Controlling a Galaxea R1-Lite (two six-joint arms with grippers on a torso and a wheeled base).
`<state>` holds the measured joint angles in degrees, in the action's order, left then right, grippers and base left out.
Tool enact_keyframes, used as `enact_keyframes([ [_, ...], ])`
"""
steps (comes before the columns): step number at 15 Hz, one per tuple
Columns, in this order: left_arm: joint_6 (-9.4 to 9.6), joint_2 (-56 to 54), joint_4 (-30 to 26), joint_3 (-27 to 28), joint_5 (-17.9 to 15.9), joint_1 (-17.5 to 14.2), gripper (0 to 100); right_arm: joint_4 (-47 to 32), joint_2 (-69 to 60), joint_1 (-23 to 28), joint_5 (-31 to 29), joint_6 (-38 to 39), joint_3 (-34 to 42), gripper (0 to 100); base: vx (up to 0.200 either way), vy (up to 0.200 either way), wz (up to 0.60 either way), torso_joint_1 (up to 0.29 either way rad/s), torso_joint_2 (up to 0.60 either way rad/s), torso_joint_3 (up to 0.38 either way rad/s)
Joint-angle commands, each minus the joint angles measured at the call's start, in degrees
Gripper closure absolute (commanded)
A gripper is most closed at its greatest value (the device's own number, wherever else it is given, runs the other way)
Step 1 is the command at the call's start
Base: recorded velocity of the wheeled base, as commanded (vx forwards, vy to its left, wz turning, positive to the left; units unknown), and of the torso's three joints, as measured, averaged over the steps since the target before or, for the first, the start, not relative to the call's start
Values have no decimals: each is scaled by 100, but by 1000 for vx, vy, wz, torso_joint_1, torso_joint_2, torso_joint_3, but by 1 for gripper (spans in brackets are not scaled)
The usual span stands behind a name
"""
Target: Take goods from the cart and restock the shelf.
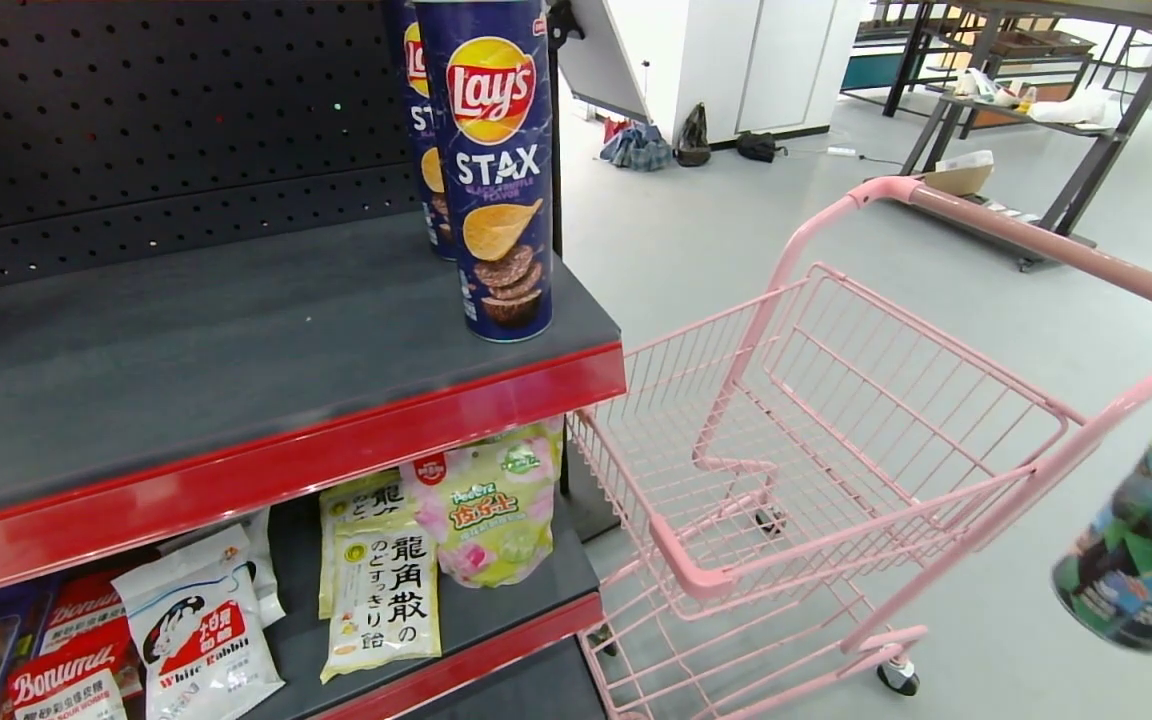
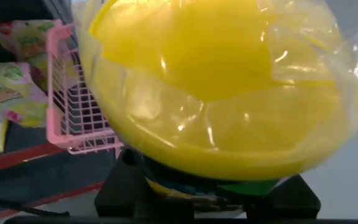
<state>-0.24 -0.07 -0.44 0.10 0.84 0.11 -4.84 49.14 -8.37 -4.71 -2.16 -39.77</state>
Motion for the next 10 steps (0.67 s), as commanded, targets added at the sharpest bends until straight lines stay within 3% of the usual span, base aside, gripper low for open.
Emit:
enact_keyframes([
  [1, -2, 7, 0, -1, 4, -2, 0, -87, -1117, 389, 5, -74, 531, 100, 0, 0, 0, 0, 0, 0],
  [4, -2, 7, 0, -1, 4, -2, 0, -96, -1205, 389, -4, -83, 549, 100, 0, 0, 0, 15, -66, -46],
  [10, -2, 7, 0, -1, 4, -2, 0, -96, -1187, 380, 5, -92, 540, 100, 0, 0, 0, 148, -479, -325],
])
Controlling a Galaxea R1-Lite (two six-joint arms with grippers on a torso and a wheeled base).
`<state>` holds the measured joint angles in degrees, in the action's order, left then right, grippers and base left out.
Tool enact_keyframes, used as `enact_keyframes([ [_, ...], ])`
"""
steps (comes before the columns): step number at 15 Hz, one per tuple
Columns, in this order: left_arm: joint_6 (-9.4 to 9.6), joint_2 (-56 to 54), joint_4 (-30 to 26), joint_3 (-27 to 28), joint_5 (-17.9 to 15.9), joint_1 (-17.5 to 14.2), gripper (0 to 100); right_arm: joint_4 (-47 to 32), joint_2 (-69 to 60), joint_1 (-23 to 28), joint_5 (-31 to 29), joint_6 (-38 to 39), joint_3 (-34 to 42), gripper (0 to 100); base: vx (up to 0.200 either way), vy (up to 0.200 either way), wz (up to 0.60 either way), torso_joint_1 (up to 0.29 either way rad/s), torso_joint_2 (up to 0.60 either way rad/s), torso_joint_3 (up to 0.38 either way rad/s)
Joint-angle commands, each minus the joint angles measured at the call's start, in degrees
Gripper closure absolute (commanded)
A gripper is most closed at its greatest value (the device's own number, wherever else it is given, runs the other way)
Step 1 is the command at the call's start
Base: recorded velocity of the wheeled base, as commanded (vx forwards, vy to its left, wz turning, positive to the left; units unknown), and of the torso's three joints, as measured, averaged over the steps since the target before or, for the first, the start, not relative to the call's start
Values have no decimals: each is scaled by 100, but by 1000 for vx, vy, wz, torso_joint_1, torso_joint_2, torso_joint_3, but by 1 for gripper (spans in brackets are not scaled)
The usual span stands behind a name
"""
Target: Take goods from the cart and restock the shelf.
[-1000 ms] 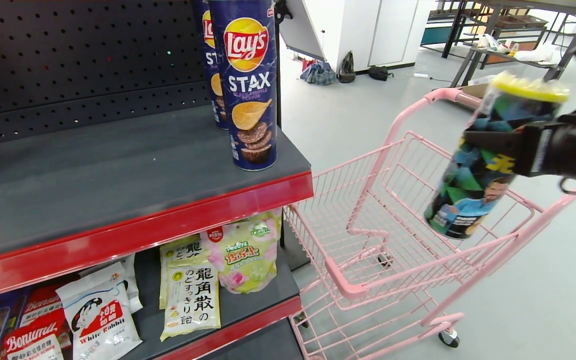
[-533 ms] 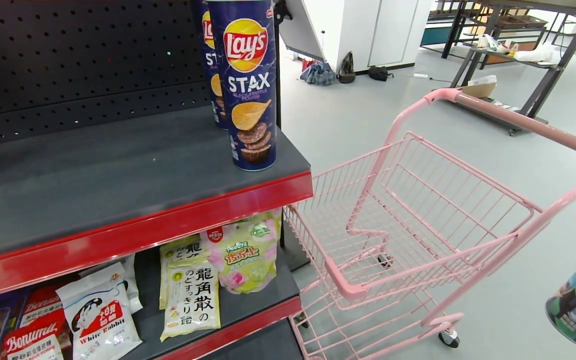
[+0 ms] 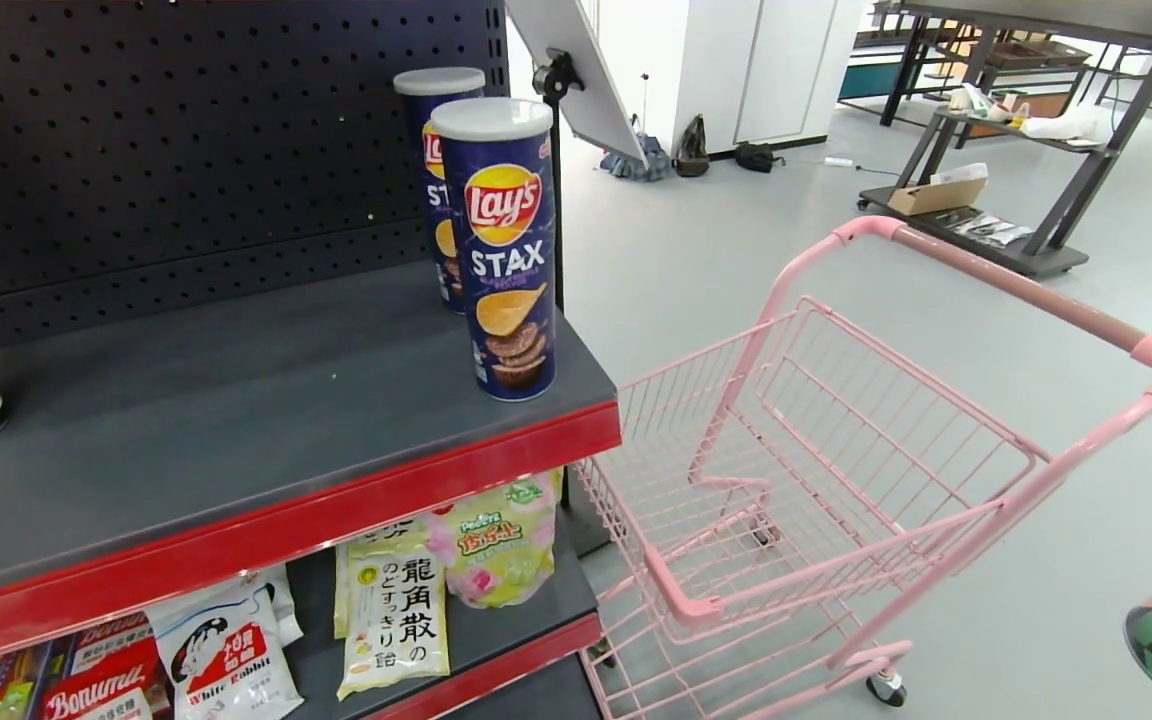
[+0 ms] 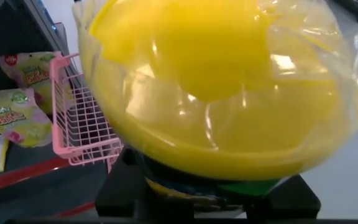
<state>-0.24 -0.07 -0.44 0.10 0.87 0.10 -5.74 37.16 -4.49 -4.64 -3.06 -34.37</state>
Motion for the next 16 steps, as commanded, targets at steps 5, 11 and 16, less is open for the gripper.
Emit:
enact_keyframes([
  [5, -2, 7, 0, -1, 1, -1, 0, -6, 28, -17, 7, -98, 26, 100, 0, 0, 0, 212, -597, -376],
  [11, -2, 7, 0, -1, 1, -1, 0, -6, 90, 9, -28, -186, 167, 100, 0, 0, 0, 177, -424, -260],
  [16, -2, 7, 0, -1, 1, -1, 0, 47, 46, 106, -19, -432, 378, 100, 0, 0, 120, 54, -133, -77],
])
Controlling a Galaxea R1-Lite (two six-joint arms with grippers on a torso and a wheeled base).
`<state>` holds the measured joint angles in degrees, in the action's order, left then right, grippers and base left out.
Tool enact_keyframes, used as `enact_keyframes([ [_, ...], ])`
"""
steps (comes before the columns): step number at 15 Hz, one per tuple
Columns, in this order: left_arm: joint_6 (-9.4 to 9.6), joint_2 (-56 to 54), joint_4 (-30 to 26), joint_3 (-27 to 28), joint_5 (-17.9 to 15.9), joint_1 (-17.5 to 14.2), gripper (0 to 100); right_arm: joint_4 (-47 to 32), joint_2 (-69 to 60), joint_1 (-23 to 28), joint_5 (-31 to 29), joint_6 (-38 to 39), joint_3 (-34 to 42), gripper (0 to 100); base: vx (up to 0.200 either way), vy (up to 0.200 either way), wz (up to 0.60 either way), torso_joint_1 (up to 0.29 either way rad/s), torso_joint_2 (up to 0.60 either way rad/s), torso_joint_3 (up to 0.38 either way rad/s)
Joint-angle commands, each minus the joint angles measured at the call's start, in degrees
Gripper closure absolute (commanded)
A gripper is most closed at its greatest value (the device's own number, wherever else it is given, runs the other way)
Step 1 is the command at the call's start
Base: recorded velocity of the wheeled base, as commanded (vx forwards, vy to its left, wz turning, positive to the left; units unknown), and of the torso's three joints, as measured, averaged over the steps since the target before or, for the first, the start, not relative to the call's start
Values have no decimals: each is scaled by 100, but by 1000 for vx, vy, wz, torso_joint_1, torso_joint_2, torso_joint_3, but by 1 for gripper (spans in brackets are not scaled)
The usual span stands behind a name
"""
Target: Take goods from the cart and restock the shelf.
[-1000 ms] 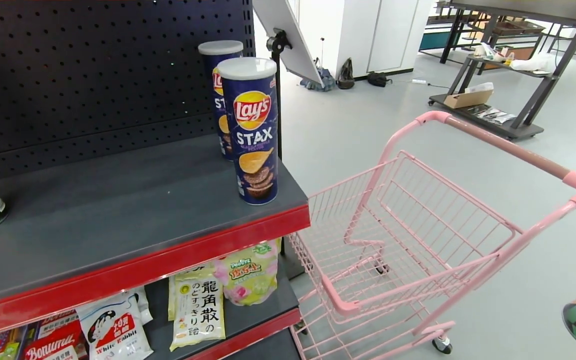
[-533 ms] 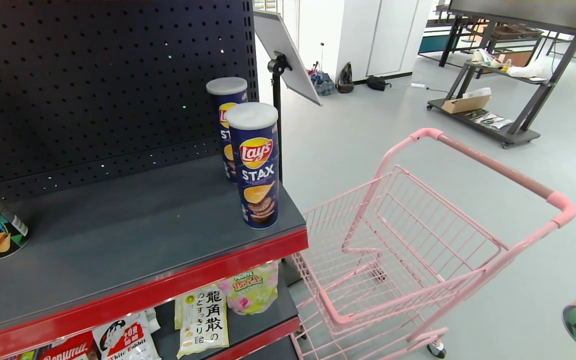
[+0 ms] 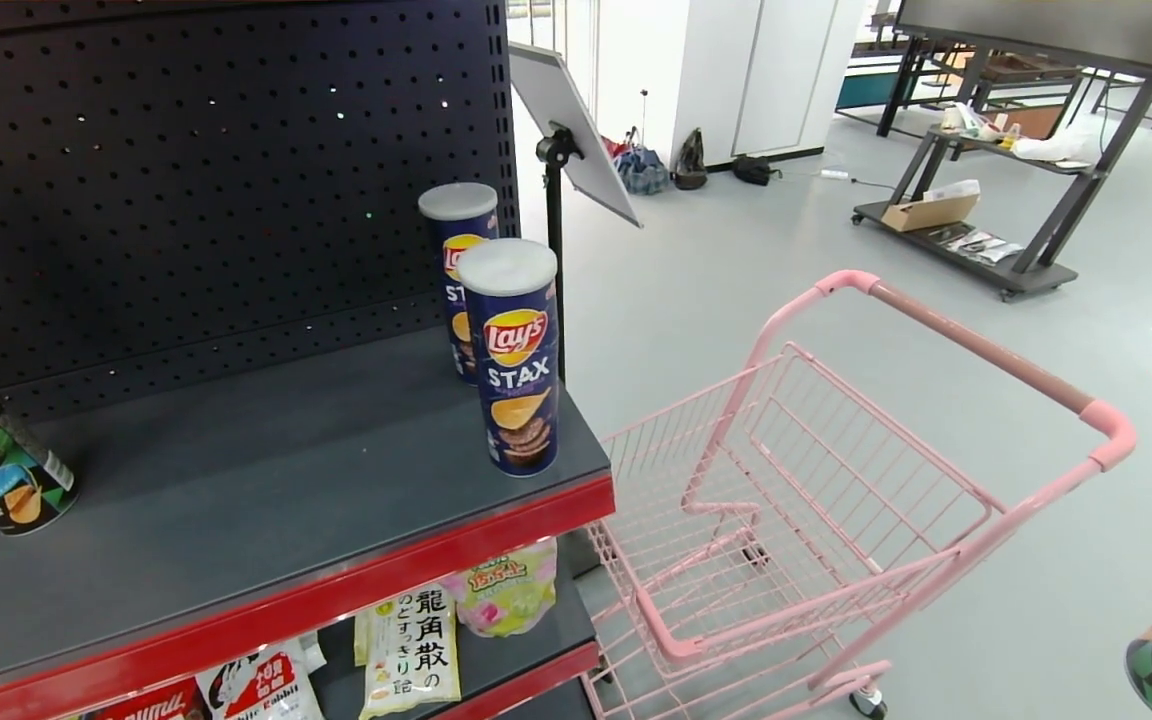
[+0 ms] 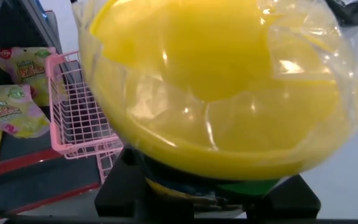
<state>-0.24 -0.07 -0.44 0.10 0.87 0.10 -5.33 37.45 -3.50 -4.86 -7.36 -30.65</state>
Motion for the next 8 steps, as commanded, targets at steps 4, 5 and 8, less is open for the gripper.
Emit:
enact_keyframes([
  [4, -2, 7, 0, -1, 1, -1, 0, -3, 8, -2, 3, -11, 41, 100, 0, 0, 600, 12, -6, 4],
  [5, -2, 7, 0, -1, 1, -1, 0, 5, -1, -2, 12, -11, 59, 100, 0, 0, 600, 22, 7, -12],
  [8, -2, 7, 0, -1, 1, -1, 0, 5, -45, -2, 21, -11, 76, 100, 0, 0, 600, 1, 1, -2],
])
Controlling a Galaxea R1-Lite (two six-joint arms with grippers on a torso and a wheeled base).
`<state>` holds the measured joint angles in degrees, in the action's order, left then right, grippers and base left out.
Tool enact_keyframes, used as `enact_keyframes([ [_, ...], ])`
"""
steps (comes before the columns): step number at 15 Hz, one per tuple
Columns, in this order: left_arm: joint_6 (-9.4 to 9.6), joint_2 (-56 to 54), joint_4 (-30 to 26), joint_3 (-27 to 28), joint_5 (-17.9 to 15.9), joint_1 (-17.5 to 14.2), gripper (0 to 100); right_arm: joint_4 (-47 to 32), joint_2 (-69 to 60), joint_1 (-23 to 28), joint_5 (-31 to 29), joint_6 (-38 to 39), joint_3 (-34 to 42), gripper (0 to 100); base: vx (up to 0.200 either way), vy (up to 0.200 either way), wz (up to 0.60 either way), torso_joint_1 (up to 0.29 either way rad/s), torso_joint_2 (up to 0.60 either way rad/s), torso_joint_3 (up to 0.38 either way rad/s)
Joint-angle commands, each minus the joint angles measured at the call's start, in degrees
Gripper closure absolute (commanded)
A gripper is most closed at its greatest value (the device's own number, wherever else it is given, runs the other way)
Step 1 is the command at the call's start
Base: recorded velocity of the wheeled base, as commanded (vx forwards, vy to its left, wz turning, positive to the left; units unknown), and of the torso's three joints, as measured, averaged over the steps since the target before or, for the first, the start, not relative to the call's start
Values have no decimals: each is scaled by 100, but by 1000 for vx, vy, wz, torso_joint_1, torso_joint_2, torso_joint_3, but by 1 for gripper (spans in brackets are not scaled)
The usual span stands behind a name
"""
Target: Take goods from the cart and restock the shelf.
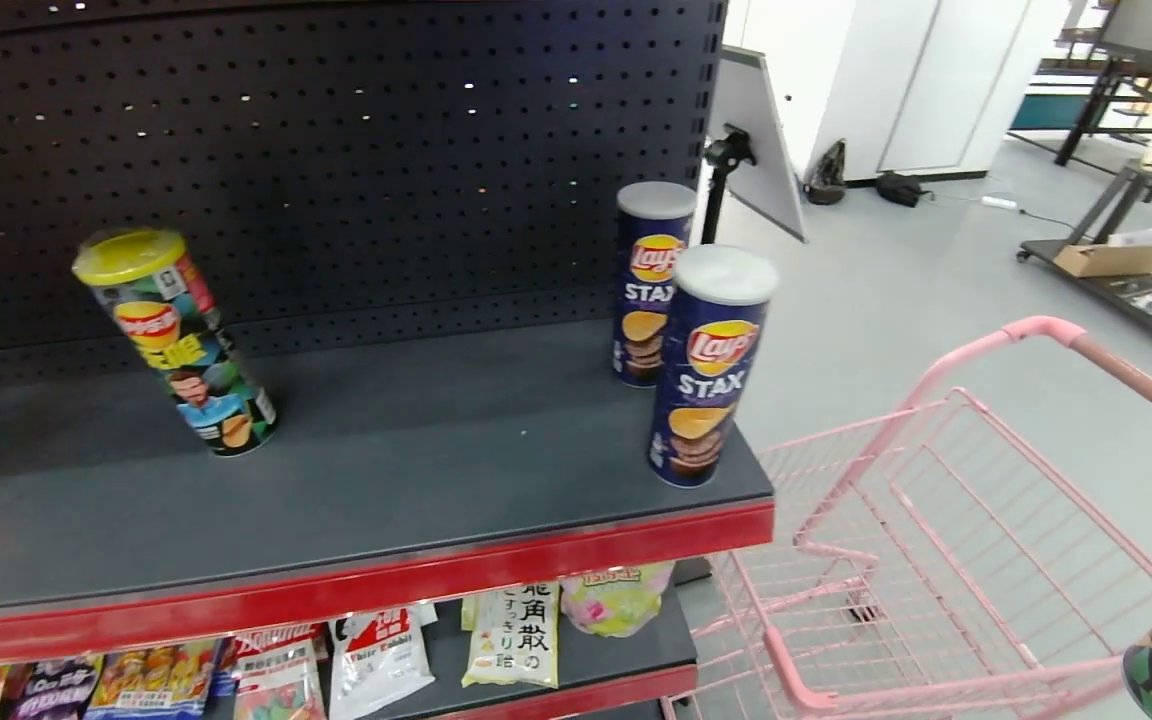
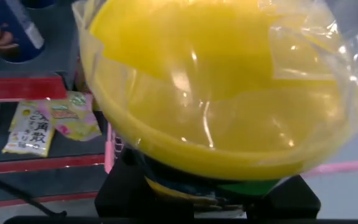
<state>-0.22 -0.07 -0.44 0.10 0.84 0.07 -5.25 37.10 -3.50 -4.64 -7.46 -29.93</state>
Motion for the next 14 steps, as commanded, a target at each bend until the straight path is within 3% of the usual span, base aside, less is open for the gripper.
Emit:
enact_keyframes([
  [1, -4, 7, 0, -1, 4, 1, 0, -2, -18, -2, 7, -1, 31, 100, 0, 0, 600, 12, 7, 7],
  [3, -4, 7, 0, -1, 4, 1, 0, -2, -124, -19, 16, -1, 101, 100, 0, 0, 600, -2, -2, 0],
  [5, -4, 7, 0, -1, 4, 1, 0, -2, -396, -28, 25, 17, 251, 100, 0, 0, 0, 0, 0, 0],
  [11, -4, 7, 0, -1, 4, 1, 0, -2, -1240, -46, 78, -124, 804, 100, 0, 200, 0, 3, 1, -1],
  [14, -4, 7, 0, -1, 4, 1, 0, 112, -1380, -54, 614, -71, 857, 100, 0, 200, 0, 2, 7, 2],
])
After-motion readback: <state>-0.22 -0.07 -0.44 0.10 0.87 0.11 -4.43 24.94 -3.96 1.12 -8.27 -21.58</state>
